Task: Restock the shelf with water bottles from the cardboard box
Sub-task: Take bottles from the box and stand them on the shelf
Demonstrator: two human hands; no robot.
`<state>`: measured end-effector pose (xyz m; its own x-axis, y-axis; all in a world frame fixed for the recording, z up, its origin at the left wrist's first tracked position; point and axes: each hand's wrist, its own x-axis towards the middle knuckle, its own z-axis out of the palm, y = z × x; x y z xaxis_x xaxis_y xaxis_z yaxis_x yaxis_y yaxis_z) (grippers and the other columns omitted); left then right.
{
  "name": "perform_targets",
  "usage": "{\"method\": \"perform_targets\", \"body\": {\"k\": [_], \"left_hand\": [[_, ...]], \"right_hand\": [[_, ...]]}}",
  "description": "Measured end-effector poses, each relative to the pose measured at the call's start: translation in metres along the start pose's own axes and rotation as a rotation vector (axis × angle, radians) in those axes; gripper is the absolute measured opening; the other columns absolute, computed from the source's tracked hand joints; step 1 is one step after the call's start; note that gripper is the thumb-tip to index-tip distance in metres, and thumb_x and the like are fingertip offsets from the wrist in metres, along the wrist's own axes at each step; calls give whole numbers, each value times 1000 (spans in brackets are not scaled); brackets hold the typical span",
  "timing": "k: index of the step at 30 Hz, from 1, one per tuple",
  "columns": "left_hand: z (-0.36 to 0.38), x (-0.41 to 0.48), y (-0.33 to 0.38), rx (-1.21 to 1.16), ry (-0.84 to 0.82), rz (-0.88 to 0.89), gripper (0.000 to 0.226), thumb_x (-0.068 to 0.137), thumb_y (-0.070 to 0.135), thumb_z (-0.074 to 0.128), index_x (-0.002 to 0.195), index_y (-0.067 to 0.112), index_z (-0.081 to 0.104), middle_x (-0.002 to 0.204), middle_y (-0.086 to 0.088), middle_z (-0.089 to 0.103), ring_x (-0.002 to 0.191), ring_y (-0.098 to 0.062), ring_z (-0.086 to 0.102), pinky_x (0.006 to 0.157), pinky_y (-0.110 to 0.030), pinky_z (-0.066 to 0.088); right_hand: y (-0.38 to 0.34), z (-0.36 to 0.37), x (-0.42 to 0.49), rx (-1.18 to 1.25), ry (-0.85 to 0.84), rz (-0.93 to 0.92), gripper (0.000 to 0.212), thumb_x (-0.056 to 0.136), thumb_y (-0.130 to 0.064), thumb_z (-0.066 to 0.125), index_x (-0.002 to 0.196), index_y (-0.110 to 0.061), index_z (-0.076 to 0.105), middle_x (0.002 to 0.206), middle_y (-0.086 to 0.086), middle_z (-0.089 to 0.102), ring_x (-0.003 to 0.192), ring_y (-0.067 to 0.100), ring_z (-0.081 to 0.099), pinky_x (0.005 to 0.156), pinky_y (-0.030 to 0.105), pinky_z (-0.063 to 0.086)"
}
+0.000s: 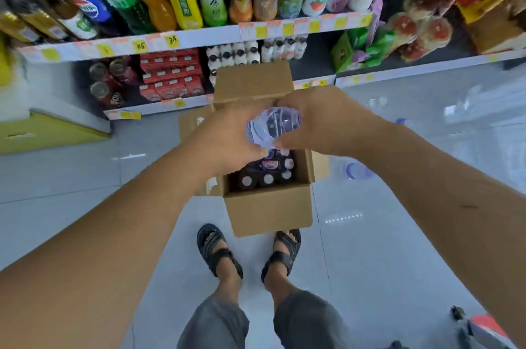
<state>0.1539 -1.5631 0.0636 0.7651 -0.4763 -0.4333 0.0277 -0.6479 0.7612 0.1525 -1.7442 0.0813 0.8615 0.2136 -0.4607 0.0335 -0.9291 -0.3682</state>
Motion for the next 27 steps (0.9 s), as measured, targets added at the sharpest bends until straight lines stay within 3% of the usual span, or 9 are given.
{"method": "perform_targets", "body": {"k": [2,4,6,9,11,14,17,21,27], "left_hand": [[-27,-18,45,-32,-6,60,53,78,12,77,123,35,61,112,12,65,102,-7,60,75,-12,42],[-57,-37,86,-75,-6,138,57,73,18,80,119,45,60,111,18,67,103,-3,64,87,-19,46],[-85,-56,124,-99,17,170,56,66,27,81,116,40,62,108,19,71,101,0,66,90,-26,52],[-119,-82,165,-244,27,212,56,58,17,85,108,30,65,87,20,73,84,4,66,79,-21,55],[-138,-101,188,-348,9,227,53,60,4,85,102,28,64,83,18,74,84,2,68,76,-21,57],[-171,-136,221,-439,15,225,48,60,13,77,104,27,66,95,7,75,92,-10,72,79,-36,60],[-206,-171,252,-435,56,225,64,58,13,86,117,19,64,100,-1,73,101,-25,71,89,-56,54],[-251,-214,288,-419,58,323,43,65,20,80,107,22,69,111,-11,73,102,-32,70,84,-55,56],[-303,-267,327,-413,72,475,51,78,19,72,126,12,60,122,-16,68,105,-31,69,82,-48,59]], "right_hand": [[-22,-57,-28,-45,43,-61,50,71,-51,76,94,-6,70,82,13,67,79,29,62,67,19,49],[-43,-109,-57,-33,119,-99,49,72,-48,75,101,-8,70,87,12,67,80,29,61,67,29,49],[-61,-155,-82,27,228,-108,45,73,-44,76,103,-11,67,88,7,64,76,24,55,57,24,42],[-87,-204,-113,187,370,-117,51,76,-43,77,104,-5,60,83,7,54,68,17,42,55,30,28],[-104,-225,-133,368,391,-111,52,79,-47,76,114,-13,60,77,0,56,62,13,47,54,26,35],[-125,-240,-163,674,368,-162,53,79,-42,77,125,-22,60,96,8,70,79,22,69,72,38,60],[-149,-247,-189,827,287,-212,63,76,-30,75,134,-20,53,117,10,69,101,27,70,87,53,57],[-194,-263,-214,839,337,-274,74,74,-22,82,138,-28,46,115,0,71,103,29,70,89,58,55],[-256,-309,-241,810,574,-342,67,76,-19,84,124,-45,45,108,-12,70,91,1,70,79,24,58]]}}
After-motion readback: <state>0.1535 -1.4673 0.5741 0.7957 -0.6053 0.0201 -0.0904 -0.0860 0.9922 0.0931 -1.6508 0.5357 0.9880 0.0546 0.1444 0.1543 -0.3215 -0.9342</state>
